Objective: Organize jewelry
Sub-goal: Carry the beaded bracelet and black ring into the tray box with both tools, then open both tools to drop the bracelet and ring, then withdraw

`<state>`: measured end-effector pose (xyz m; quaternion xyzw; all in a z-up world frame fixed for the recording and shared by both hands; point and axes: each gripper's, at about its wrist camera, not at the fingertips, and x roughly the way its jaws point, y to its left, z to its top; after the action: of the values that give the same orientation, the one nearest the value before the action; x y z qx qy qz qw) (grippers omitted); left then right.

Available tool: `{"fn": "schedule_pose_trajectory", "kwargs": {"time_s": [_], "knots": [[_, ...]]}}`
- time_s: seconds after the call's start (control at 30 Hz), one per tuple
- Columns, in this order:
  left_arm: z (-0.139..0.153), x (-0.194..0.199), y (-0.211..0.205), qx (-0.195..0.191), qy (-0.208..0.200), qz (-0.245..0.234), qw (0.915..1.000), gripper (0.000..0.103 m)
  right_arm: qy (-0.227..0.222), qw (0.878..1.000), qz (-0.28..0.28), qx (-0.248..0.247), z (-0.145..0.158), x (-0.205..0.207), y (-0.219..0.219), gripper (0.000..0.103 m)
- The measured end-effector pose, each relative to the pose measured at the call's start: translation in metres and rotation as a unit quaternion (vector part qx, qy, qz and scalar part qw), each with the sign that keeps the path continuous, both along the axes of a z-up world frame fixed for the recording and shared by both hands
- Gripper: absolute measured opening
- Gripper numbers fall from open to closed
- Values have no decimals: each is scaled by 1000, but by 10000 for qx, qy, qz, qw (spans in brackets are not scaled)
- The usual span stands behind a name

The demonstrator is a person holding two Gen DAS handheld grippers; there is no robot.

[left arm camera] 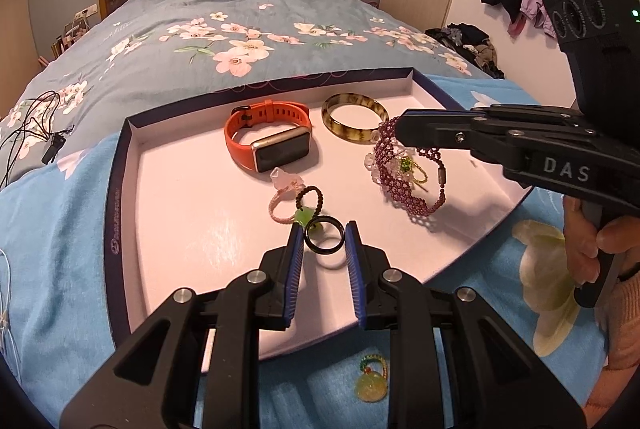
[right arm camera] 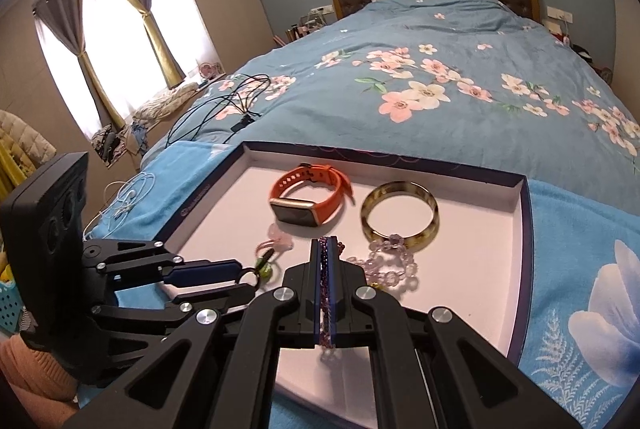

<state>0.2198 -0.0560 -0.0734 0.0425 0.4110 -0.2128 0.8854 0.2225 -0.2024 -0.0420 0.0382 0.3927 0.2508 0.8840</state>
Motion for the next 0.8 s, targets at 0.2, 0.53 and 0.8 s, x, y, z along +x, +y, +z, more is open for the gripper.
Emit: {"fn": "schedule_pose_trajectory", "kwargs": {"time_s": [0.2,0.53,0.8], "knots": [[0,8,-3,39,17,47,10000,22,58,9999,-114,-20,-5,8,-3,2],[2,15,-2,-50,-58,138,9999,22,56,9994,-328,-88,-9,14,-9,7],[18,2,7,-104,-370,234,9990,37,-67,9992,-375,-100,0,0,-14,18]]}}
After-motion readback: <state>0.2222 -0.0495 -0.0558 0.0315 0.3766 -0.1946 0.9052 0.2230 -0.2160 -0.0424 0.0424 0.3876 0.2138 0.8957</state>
